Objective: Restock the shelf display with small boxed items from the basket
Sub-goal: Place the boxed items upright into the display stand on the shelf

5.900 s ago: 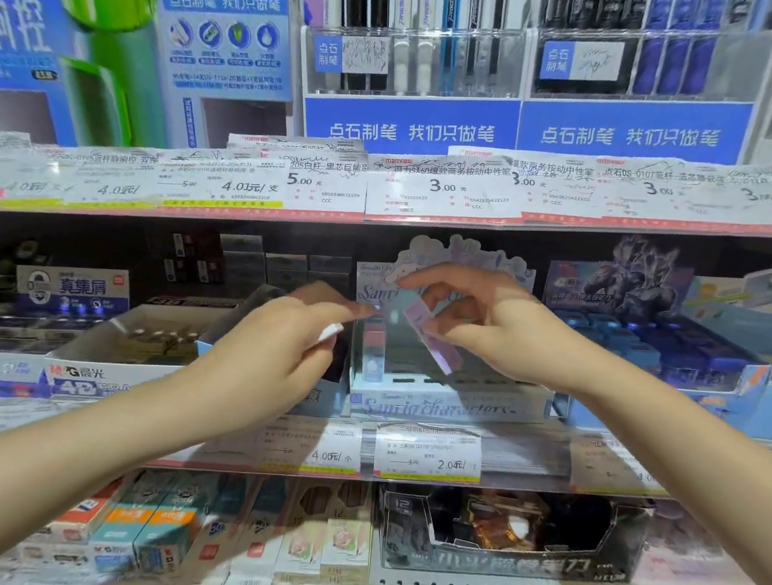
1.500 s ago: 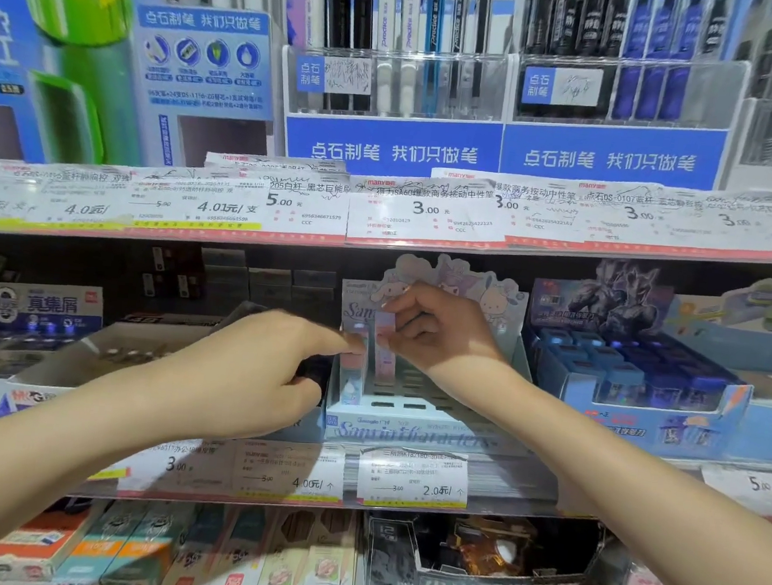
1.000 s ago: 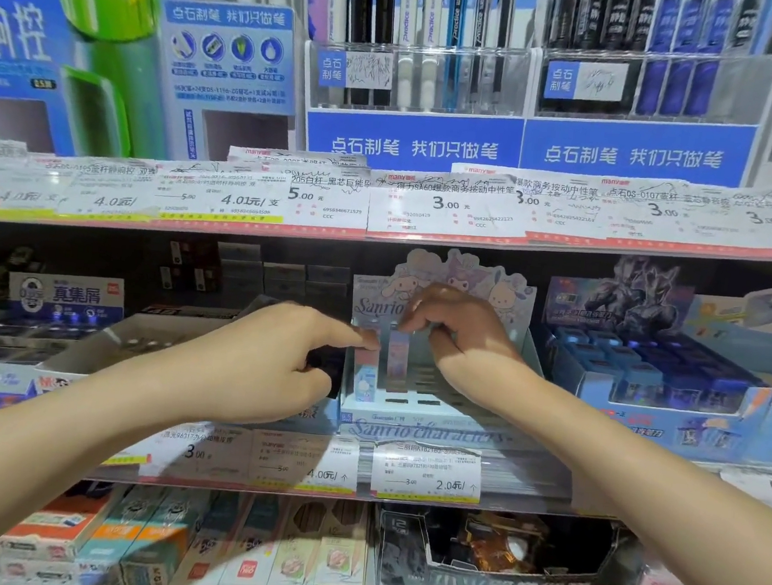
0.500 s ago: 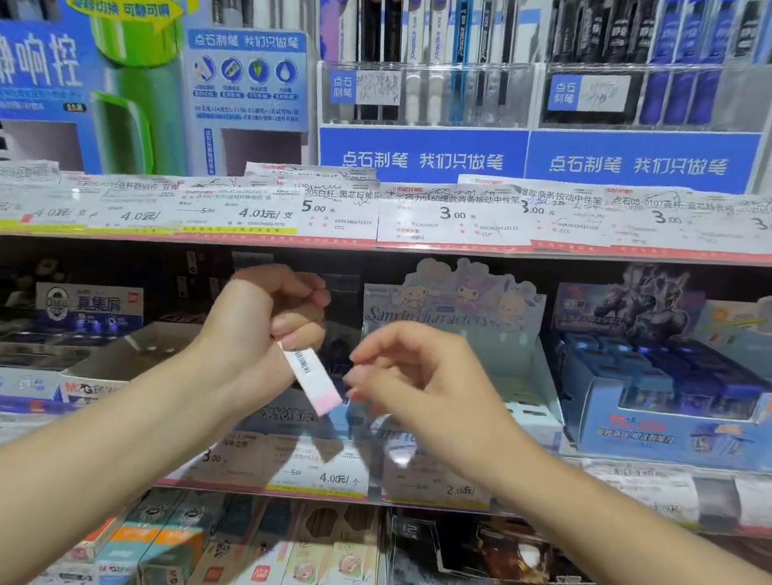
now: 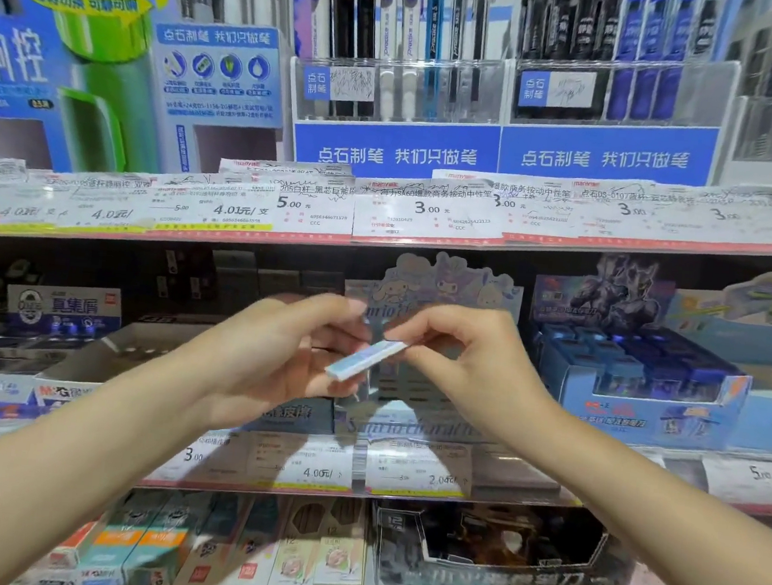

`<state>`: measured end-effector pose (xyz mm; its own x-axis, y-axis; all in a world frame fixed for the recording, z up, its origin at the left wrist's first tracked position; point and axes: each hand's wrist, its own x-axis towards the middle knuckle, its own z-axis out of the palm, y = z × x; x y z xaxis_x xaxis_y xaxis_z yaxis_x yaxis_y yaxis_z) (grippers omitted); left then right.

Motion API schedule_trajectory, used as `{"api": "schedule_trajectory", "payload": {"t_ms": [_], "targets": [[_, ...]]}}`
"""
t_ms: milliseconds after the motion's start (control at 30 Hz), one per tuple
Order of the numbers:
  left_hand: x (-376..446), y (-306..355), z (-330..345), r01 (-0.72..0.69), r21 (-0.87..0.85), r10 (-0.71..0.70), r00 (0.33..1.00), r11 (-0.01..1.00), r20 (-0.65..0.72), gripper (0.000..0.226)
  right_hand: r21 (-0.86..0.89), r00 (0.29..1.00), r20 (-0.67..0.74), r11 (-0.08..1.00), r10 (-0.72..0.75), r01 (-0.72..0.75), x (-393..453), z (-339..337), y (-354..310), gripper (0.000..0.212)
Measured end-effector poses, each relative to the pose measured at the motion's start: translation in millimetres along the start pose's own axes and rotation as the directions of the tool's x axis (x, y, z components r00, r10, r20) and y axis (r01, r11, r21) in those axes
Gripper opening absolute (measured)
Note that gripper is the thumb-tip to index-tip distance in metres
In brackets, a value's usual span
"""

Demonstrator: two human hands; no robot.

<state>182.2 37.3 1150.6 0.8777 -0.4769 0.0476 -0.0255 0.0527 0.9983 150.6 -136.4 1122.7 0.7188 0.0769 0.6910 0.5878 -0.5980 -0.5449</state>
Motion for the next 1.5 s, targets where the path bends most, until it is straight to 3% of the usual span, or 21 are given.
{"api": "schedule_trajectory", "payload": {"t_ms": [67, 167, 267, 333, 500, 567, 667, 700, 767, 833, 900, 1100, 1133, 1200, 1300, 1500], "targets": [[-3.1, 0.3, 2.0, 0.045, 0.11, -0.05, 0.998, 0.993, 0.047, 0.023, 0.005, 0.999, -0.011, 0.999, -0.035, 0.035, 0.5, -0.9, 1.3, 0.013], [-3.1, -2.0, 3.2, 0.023, 0.115, -0.03, 0.998, 0.993, 0.058, 0.025, 0.037, 1.0, -0.016, 0.999, -0.022, 0.023, 3.1, -0.7, 0.7, 0.02], [0.4, -7.4, 2.4, -0.1, 0.159, 0.102, 0.995, 0.982, -0.01, 0.021, 0.291, 0.994, -0.011, 0.951, 0.107, -0.099, 6.2, 0.3, -1.5, 0.035], [2.3, -11.4, 2.1, -0.176, 0.224, 0.19, 0.981, 0.959, -0.045, 0.02, 0.481, 0.981, 0.039, 0.857, 0.188, -0.183, 4.8, 3.6, -4.3, 0.029], [8.0, -16.8, 2.8, -0.309, 0.365, 0.346, 0.937, 0.878, -0.039, 0.023, 0.493, 0.98, 0.044, 0.849, 0.193, -0.189, 3.1, 12.2, -5.1, 0.032], [11.6, -17.5, -0.4, -0.409, 0.539, 0.494, 0.87, 0.737, -0.015, 0.024, 0.443, 0.984, 0.0, 0.882, 0.179, -0.16, 9.3, 9.4, -1.6, 0.036], [13.5, -19.4, -10.7, -0.503, 0.805, 0.657, 0.728, 0.316, 0.197, 0.021, 0.334, 0.987, -0.066, 0.936, 0.144, -0.114, 18.6, 2.8, 7.6, 0.042], [13.6, -20.6, -14.0, -0.502, 0.843, 0.634, 0.72, 0.194, 0.283, 0.021, 0.29, 0.988, -0.073, 0.951, 0.135, -0.108, 20.6, 2.1, 11.8, 0.044], [14.4, -24.9, -18.0, -0.464, 0.88, 0.515, 0.78, 0.096, 0.355, 0.026, 0.236, 0.989, -0.069, 0.965, 0.131, -0.111, 23.0, 4.0, 20.0, 0.045], [16.1, -30.1, -20.7, -0.464, 0.882, 0.436, 0.813, 0.083, 0.387, 0.053, 0.227, 0.99, -0.05, 0.967, 0.133, -0.119, 24.4, 8.7, 26.1, 0.042], [15.1, -30.9, -21.7, -0.489, 0.866, 0.404, 0.817, 0.107, 0.412, 0.065, 0.234, 0.992, -0.03, 0.965, 0.126, -0.116, 25.3, 13.2, 29.3, 0.041], [13.9, -28.7, -26.9, -0.567, 0.811, 0.392, 0.785, 0.144, 0.479, 0.045, 0.153, 0.996, -0.001, 0.985, 0.087, -0.086, 23.0, 18.9, 34.7, 0.046], [12.2, -27.7, -26.2, -0.559, 0.817, 0.403, 0.786, 0.139, 0.469, 0.05, 0.134, 0.997, 0.0, 0.988, 0.081, -0.08, 23.1, 18.8, 35.5, 0.045], [9.0, -26.0, -24.2, -0.523, 0.837, 0.37, 0.818, 0.162, 0.44, 0.058, 0.162, 0.996, 0.009, 0.983, 0.087, -0.088, 24.2, 18.5, 37.1, 0.044], [12.9, -29.6, -28.1, -0.5, 0.854, 0.346, 0.834, 0.142, 0.43, 0.036, 0.259, 0.993, 0.019, 0.959, 0.116, -0.117, 25.8, 18.6, 38.3, 0.042], [17.2, -29.1, -32.2, -0.501, 0.855, 0.304, 0.842, 0.134, 0.446, 0.054, 0.326, 0.99, 0.056, 0.935, 0.131, -0.142, 26.9, 17.7, 40.3, 0.038]]}}
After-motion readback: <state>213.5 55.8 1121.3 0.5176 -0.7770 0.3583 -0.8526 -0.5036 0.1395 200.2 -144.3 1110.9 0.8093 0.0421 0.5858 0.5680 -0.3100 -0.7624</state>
